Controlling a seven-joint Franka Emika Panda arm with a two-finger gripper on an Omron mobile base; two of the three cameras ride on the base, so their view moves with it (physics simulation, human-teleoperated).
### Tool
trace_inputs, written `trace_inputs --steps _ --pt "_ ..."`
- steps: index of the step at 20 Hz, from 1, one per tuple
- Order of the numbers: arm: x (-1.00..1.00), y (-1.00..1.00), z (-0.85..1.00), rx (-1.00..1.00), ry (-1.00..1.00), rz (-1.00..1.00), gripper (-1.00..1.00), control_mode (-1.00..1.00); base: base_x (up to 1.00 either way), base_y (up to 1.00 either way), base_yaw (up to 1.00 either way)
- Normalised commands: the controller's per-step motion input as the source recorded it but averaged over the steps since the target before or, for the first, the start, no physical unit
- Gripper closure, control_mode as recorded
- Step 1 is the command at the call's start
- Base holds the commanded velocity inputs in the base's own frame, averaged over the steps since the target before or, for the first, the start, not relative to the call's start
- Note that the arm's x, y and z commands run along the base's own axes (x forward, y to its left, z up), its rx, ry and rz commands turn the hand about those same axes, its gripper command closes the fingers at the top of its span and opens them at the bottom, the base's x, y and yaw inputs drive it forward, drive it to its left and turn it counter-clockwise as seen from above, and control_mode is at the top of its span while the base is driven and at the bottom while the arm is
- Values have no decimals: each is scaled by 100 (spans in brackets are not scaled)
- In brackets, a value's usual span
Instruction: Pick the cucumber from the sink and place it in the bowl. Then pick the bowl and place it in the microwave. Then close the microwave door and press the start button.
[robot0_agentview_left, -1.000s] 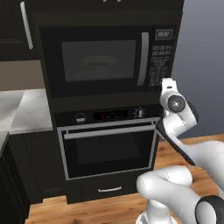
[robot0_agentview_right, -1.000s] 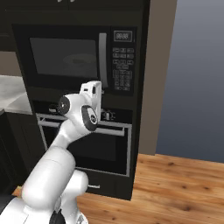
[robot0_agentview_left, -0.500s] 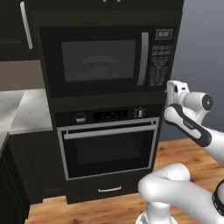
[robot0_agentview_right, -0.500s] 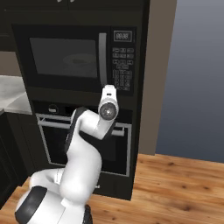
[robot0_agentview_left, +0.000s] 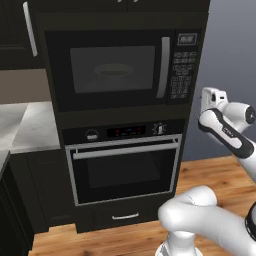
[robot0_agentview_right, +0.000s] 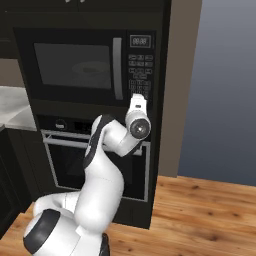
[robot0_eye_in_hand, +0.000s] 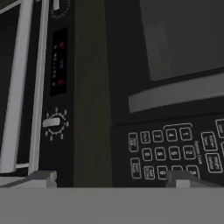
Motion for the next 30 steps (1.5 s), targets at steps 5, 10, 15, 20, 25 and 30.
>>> trace_inputs --steps 5,10,15,20,25,30 --pt "29 1 0 0 -17 -7 -100 -100 0 0 0" --pt "45 1 3 0 -13 -6 100 -100 0 0 0" --pt "40 -4 0 1 -2 -2 100 -100 0 0 0" --pt "47 -10 0 6 0 0 100 -100 0 0 0" --pt "45 -15 0 6 0 0 100 -100 0 0 0" --pt "46 -11 -16 2 0 0 100 -100 0 0 0"
